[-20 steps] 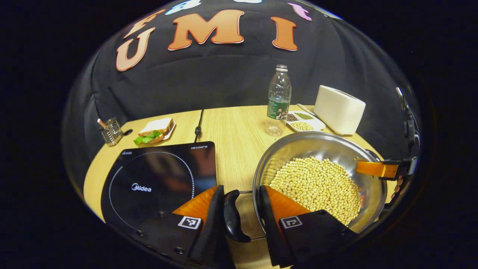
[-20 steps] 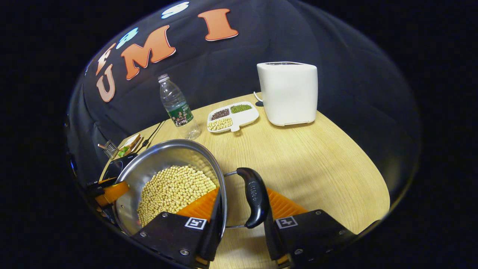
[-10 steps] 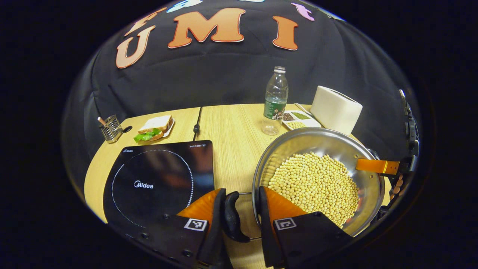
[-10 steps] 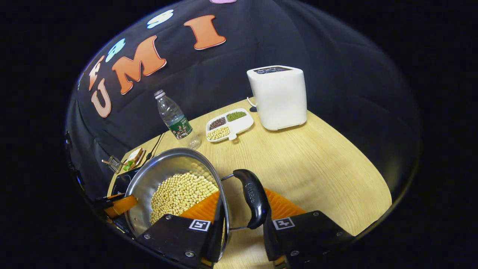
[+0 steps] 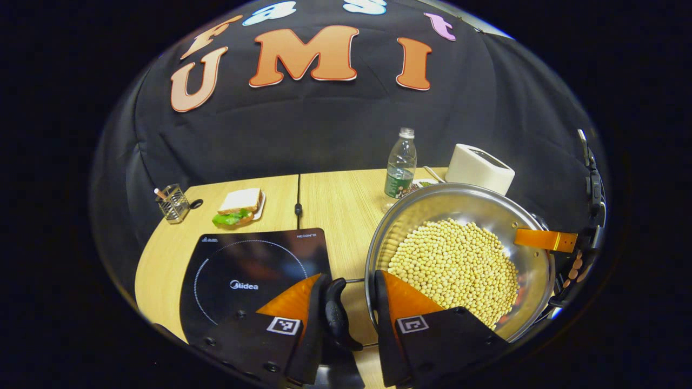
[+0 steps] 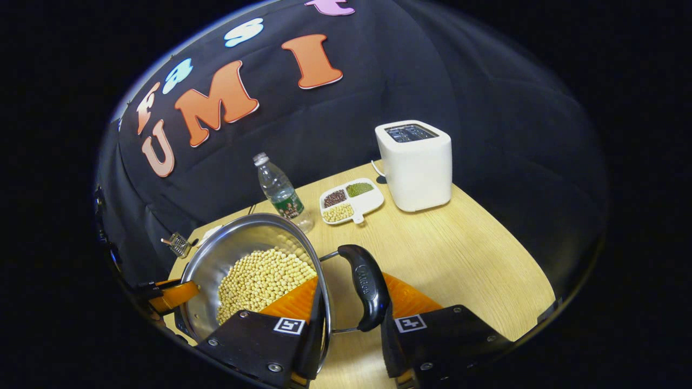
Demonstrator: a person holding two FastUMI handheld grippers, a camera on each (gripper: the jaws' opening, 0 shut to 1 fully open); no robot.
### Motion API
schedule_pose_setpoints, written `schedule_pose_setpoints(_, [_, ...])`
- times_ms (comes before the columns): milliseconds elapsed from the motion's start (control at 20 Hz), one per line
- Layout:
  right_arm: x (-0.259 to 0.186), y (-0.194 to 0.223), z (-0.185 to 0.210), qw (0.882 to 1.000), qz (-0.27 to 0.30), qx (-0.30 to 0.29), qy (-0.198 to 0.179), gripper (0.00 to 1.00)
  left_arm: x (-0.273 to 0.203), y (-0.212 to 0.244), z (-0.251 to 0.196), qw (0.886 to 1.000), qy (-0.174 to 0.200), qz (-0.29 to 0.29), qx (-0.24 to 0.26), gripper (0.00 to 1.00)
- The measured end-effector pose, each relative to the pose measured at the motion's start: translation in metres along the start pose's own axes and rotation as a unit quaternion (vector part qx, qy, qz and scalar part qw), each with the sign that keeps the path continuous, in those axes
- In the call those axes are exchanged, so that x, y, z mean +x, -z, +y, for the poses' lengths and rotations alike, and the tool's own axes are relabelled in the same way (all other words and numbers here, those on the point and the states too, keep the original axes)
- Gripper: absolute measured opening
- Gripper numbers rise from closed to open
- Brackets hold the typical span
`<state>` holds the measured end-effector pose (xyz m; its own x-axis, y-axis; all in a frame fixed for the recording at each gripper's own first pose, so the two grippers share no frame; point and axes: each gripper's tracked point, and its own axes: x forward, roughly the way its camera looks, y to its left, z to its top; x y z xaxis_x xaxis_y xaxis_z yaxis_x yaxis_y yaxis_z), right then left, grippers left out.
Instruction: First push the handle of the pot to place it horizontally, then grasp the pot with both hands and set it on the induction cooktop.
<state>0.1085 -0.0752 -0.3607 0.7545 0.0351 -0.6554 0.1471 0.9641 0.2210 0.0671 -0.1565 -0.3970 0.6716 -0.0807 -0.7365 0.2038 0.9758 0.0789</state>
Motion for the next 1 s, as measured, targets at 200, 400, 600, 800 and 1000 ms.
schedule_pose_setpoints(200, [-0.012, -0.013, 0.028, 1.0, -0.009, -0.007, -0.009, 0.46, -0.02, -0.014, 0.021, 1.0, -0.007, -0.009, -0.011, 0.51])
schedule_pose_setpoints(400, [-0.018, -0.02, 0.056, 1.0, -0.013, -0.019, -0.019, 0.46, -0.038, -0.024, 0.048, 1.0, -0.014, -0.013, -0.021, 0.48])
schedule_pose_setpoints(600, [-0.024, -0.023, 0.093, 0.999, -0.017, -0.029, -0.032, 0.46, -0.054, -0.031, 0.082, 0.999, -0.022, -0.014, -0.04, 0.48])
schedule_pose_setpoints(800, [-0.023, -0.018, 0.135, 0.998, -0.014, -0.038, -0.052, 0.46, -0.071, -0.028, 0.124, 0.998, -0.043, -0.016, -0.049, 0.51])
schedule_pose_setpoints(1000, [-0.015, -0.003, 0.18, 0.996, -0.002, -0.047, -0.074, 0.46, -0.086, -0.02, 0.17, 0.996, -0.063, -0.012, -0.06, 0.54])
